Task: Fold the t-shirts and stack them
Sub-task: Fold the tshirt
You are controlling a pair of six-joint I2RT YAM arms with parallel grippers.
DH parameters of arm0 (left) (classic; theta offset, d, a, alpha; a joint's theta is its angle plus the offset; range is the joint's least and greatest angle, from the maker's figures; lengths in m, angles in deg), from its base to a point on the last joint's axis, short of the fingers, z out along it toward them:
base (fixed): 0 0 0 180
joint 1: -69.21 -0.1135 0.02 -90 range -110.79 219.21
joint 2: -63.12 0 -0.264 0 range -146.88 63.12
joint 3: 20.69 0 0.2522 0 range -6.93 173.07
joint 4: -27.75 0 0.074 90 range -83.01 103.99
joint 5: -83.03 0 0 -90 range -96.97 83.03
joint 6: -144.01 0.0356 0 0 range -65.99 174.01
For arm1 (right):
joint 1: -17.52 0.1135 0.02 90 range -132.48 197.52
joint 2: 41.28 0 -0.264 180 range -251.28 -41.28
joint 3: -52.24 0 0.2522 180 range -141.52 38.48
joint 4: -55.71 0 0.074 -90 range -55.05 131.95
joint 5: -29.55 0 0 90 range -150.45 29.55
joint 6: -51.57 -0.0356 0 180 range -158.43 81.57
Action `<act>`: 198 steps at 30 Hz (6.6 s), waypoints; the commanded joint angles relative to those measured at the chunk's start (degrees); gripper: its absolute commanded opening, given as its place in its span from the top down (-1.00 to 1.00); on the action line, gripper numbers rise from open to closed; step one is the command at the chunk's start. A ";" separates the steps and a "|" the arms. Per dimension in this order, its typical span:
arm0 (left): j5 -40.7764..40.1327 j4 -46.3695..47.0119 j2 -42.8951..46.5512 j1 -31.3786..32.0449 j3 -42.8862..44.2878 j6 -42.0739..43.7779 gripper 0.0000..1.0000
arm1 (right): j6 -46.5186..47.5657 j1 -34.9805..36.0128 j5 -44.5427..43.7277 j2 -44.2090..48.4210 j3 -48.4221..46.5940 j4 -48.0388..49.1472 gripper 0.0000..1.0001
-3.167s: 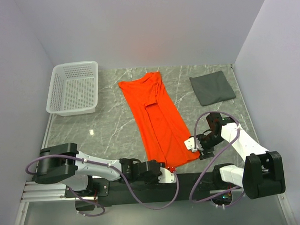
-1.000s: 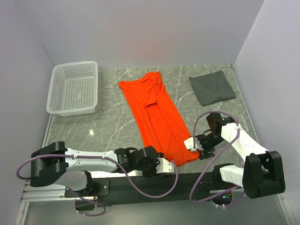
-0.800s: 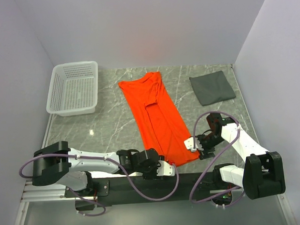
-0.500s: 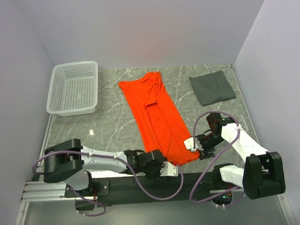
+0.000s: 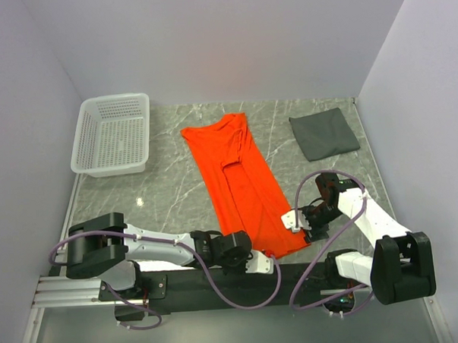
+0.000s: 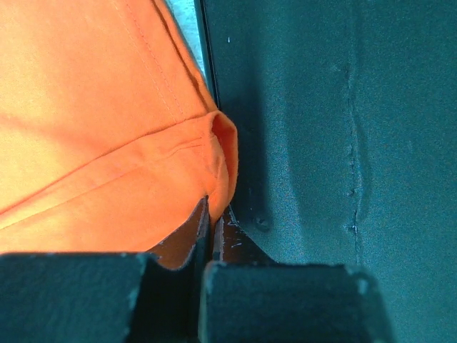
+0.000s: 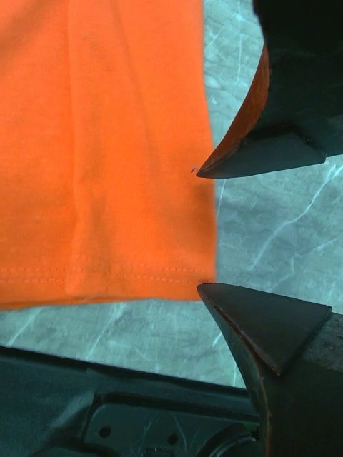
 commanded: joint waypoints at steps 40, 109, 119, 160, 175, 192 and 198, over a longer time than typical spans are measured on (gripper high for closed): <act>3.68 3.53 6.11 -3.87 -2.89 -2.25 0.99 | -22.61 17.56 -2.74 6.91 5.54 8.34 1.00; 34.62 -15.81 -23.76 -60.74 38.24 -3.75 0.99 | -66.72 10.26 1.66 -64.10 -82.36 4.27 1.00; 33.48 -16.34 -26.05 -62.58 41.23 -4.27 0.99 | -71.56 10.18 -0.45 -64.72 -83.85 9.11 1.00; 1.41 -1.32 9.72 -34.66 7.05 -19.76 -0.22 | -19.10 7.54 4.83 -25.18 -31.04 13.40 -0.33; -4.49 -4.73 -3.99 -32.61 10.64 -13.06 -0.23 | -22.43 9.91 -0.18 -34.40 -33.58 18.42 -0.32; -10.56 -5.00 -10.14 -32.61 11.70 -15.35 0.16 | -24.01 10.44 -2.99 -37.21 -33.49 18.07 -0.32; -8.98 -4.21 -9.53 -32.52 11.08 -15.96 0.22 | -28.41 12.72 -6.95 -39.67 -34.71 20.45 -0.24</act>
